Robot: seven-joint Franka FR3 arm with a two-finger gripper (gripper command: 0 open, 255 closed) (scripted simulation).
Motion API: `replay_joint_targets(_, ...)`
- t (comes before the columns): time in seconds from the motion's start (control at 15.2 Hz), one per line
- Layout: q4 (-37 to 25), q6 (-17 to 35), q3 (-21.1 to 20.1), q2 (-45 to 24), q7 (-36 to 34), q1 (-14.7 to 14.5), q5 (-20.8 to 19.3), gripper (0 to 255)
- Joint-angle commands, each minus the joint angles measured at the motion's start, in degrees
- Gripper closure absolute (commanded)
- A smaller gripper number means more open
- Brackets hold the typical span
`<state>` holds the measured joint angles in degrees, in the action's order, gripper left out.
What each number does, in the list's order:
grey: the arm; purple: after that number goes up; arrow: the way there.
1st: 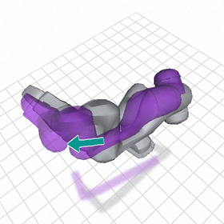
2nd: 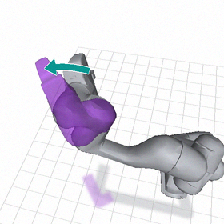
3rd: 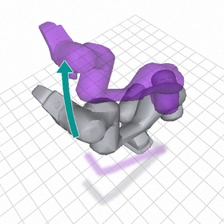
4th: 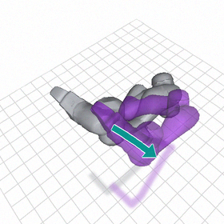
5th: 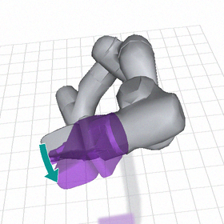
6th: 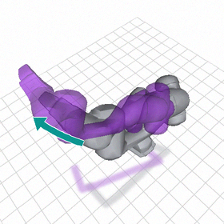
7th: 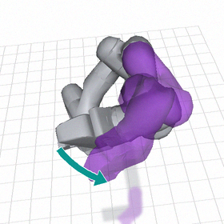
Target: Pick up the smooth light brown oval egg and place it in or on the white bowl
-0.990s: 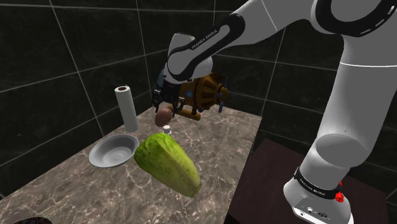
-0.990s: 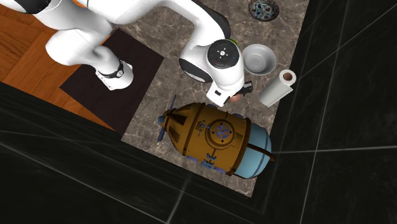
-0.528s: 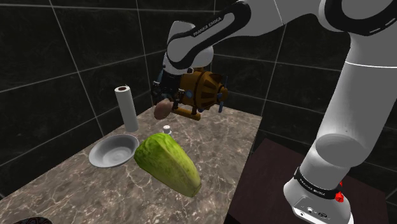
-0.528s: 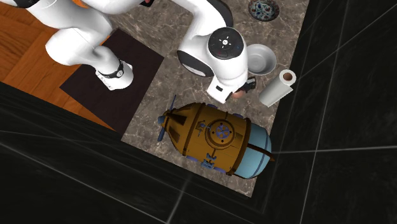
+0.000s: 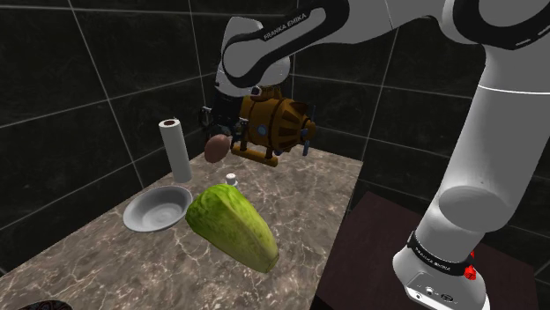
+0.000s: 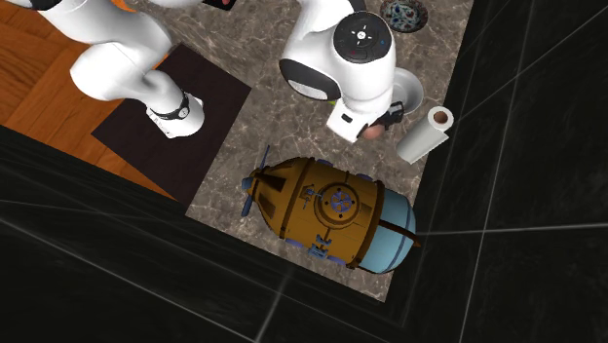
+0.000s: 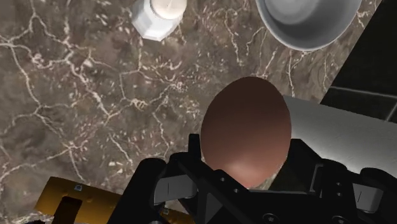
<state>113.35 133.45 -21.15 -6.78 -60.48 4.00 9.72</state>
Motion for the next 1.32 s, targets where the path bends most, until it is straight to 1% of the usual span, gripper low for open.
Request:
replay_joint_targets(0.0, -1.71, -0.04, -0.83, -1.30, -3.40, -1.62, -1.62, 255)
replay_joint_targets(0.46, -10.45, -1.03, -2.64, -8.35, -15.46, -8.64, -8.64, 255)
replay_joint_targets(0.73, -17.29, -2.75, -2.76, -13.39, -21.78, -13.45, -12.75, 255)
replay_joint_targets(0.86, -21.67, -4.09, -2.65, -16.46, -24.91, -16.23, -14.90, 255)
replay_joint_targets(1.25, -19.04, -0.10, -2.18, -17.90, -25.10, -16.46, -15.53, 255)
